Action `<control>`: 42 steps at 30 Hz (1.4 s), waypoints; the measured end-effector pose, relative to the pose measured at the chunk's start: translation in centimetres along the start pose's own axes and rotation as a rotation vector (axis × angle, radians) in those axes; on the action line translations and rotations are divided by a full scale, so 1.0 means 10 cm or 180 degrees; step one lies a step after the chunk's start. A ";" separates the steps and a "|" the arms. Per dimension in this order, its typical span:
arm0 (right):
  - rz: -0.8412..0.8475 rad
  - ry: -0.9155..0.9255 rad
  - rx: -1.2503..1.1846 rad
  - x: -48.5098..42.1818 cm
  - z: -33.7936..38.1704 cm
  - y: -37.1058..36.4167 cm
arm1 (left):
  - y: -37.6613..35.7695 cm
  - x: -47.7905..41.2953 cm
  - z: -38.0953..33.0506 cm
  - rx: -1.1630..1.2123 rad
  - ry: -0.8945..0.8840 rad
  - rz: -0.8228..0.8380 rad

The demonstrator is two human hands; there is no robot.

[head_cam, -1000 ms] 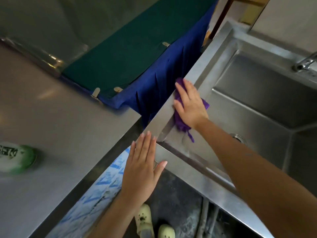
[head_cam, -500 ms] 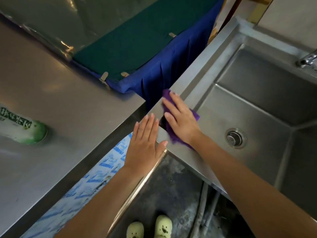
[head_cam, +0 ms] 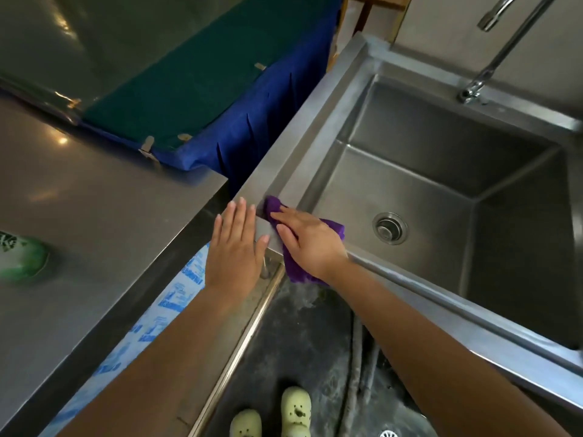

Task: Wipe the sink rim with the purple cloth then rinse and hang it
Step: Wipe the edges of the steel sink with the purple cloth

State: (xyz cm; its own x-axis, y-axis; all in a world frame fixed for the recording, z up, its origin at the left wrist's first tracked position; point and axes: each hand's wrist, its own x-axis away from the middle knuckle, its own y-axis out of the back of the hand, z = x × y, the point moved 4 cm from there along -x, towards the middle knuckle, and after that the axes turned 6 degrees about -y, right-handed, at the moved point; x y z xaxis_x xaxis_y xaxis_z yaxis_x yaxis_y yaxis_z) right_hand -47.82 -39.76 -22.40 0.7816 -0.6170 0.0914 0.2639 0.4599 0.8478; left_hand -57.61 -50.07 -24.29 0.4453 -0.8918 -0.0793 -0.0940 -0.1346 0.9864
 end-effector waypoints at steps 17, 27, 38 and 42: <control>-0.1544 -0.1190 0.0750 1.12 -0.64 0.28 | -0.11 -0.10 -1.03 0.0170 -0.1292 0.0409; -0.2154 -0.1917 0.0741 1.61 -1.11 0.48 | -0.14 -0.09 -1.04 -0.0009 -0.1072 0.0306; -0.1919 -0.1769 0.0654 1.05 -0.57 0.22 | -0.17 -0.11 -1.04 -0.0040 -0.1108 0.0156; -0.1782 -0.1452 0.0629 1.12 -0.64 0.26 | -0.16 -0.10 -1.03 -0.0043 -0.1100 0.0237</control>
State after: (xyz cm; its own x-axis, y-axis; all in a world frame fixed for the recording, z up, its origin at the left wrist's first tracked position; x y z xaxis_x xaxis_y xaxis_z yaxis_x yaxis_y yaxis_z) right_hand -34.75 -41.40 -22.56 0.2370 -0.9485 -0.2102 0.4134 -0.0973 0.9053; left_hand -48.72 -44.52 -24.29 0.1097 -0.9928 -0.0489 -0.1019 -0.0601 0.9930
